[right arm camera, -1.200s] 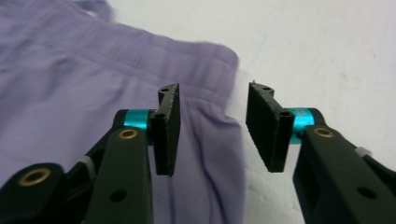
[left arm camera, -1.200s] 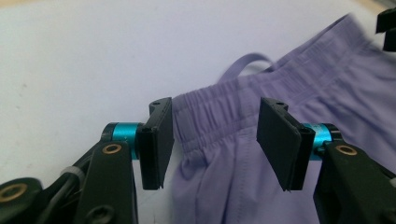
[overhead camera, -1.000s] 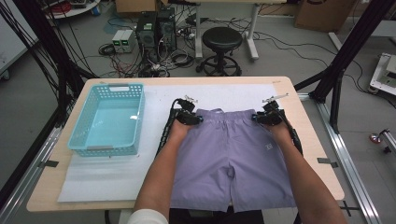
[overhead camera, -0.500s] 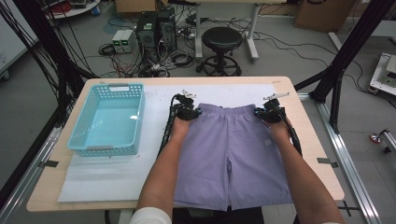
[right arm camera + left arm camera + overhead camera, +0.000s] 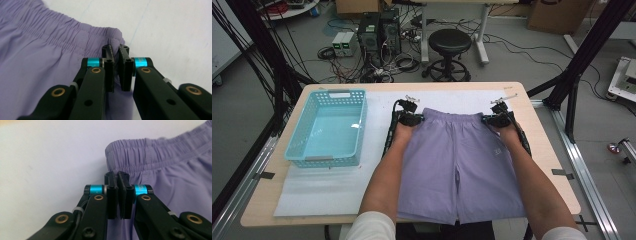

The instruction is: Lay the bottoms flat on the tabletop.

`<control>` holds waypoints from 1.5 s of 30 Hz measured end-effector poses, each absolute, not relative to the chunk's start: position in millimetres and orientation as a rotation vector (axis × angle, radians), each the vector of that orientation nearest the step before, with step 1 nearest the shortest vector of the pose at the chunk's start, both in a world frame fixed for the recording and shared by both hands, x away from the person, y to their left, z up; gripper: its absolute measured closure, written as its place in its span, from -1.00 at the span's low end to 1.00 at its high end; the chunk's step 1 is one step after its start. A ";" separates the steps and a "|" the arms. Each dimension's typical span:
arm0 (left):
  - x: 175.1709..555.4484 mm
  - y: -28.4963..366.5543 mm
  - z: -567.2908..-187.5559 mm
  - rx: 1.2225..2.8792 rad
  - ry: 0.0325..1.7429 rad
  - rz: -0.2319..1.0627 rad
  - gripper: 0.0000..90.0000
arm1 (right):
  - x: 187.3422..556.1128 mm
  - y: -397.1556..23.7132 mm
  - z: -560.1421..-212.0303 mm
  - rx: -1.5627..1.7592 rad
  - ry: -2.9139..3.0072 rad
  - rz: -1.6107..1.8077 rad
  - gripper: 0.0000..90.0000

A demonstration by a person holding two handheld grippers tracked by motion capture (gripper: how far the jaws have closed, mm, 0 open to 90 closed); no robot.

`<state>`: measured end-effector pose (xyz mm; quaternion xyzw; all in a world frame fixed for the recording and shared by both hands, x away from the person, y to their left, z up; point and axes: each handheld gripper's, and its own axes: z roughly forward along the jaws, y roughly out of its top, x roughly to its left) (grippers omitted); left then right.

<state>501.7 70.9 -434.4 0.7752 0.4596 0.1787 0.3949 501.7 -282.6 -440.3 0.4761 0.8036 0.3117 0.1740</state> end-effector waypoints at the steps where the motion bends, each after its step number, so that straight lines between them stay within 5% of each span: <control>1: 503.7 72.1 -431.5 1.943 1.165 0.465 0.92 | 503.9 -281.6 -436.6 1.342 2.257 0.898 0.91; 13: 524.5 82.6 -417.7 1.840 1.150 0.572 0.89 | 532.7 -265.5 -426.2 1.272 2.136 0.982 0.89; 17: 524.9 83.5 -417.8 1.807 1.218 0.573 0.33 | 533.7 -266.1 -433.5 1.389 2.102 1.009 0.27; 21: 516.7 94.8 -415.3 1.773 1.254 0.582 0.25 | 524.4 -278.2 -423.4 1.388 2.089 1.063 0.24; 30: 482.6 114.5 -407.9 1.740 1.212 0.504 0.24 | 496.9 -304.9 -395.5 1.378 2.190 1.044 0.55; 39: 458.3 126.8 -412.4 1.758 1.176 0.446 0.22 | 475.1 -294.5 -433.8 1.381 2.350 0.821 0.59; 42: 449.7 133.8 -417.3 1.756 1.176 0.427 0.22 | 468.6 -295.9 -444.5 1.356 2.310 0.840 0.91; 45: 445.0 138.7 -420.1 1.780 1.179 0.393 0.21 | 466.9 -297.5 -442.2 1.337 2.255 0.765 0.99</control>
